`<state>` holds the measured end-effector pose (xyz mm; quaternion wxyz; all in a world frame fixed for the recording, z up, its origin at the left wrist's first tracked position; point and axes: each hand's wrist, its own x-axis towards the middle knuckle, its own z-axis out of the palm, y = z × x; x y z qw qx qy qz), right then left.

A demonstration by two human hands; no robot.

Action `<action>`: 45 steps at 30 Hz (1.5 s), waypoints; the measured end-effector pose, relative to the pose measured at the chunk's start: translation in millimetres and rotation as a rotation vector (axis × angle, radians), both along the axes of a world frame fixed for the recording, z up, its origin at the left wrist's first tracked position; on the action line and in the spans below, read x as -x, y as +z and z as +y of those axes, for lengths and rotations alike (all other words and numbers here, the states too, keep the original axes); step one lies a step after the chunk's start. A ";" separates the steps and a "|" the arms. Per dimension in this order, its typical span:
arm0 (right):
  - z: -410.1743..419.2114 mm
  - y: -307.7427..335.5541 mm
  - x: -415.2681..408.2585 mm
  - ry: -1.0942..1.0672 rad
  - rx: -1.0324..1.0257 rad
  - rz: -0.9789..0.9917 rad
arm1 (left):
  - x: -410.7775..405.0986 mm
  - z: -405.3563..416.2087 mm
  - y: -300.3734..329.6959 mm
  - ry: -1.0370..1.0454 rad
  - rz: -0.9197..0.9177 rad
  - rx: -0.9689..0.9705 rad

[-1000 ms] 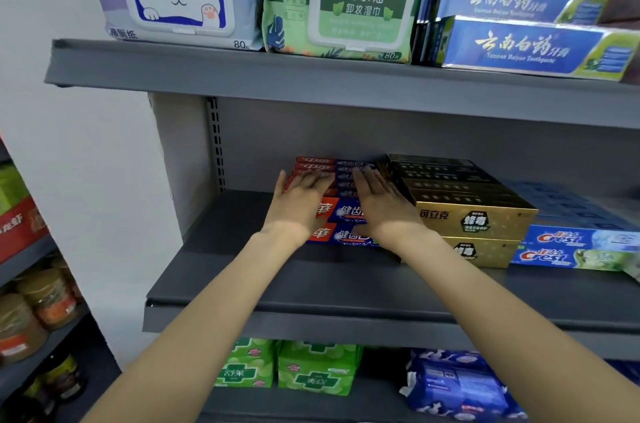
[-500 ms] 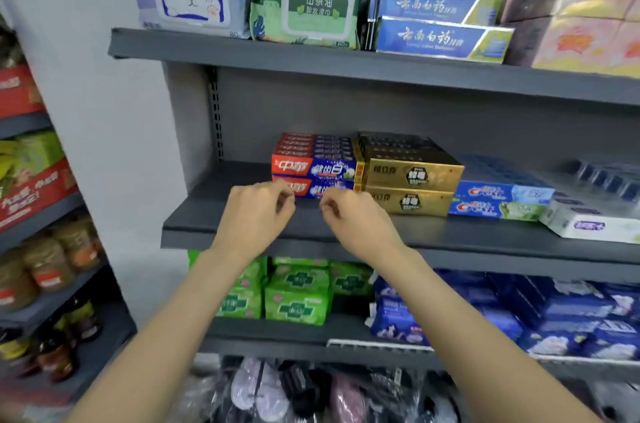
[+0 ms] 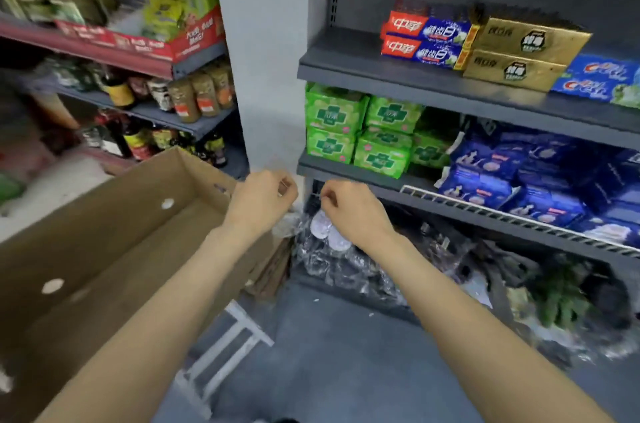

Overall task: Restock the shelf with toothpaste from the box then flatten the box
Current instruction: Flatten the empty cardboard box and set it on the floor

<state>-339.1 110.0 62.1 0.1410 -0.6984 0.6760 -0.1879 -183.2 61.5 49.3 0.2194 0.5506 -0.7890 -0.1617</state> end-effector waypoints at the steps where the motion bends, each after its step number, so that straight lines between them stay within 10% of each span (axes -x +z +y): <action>1: 2.3 -5.7 -16.9 0.018 -0.017 0.000 | -17.4 4.2 -6.6 0.026 -0.014 -0.018; 31: 90.3 -112.1 -450.2 0.252 -0.718 0.088 | -456.9 86.5 -107.9 -0.374 -0.519 -0.327; 36: 96.9 -118.7 -466.3 0.162 -0.587 0.161 | -460.9 85.0 -108.4 -0.458 -0.734 -0.175; 45: 120.9 -85.0 -401.0 -0.026 -0.335 0.265 | -405.2 86.2 -77.6 -0.540 -0.573 -0.051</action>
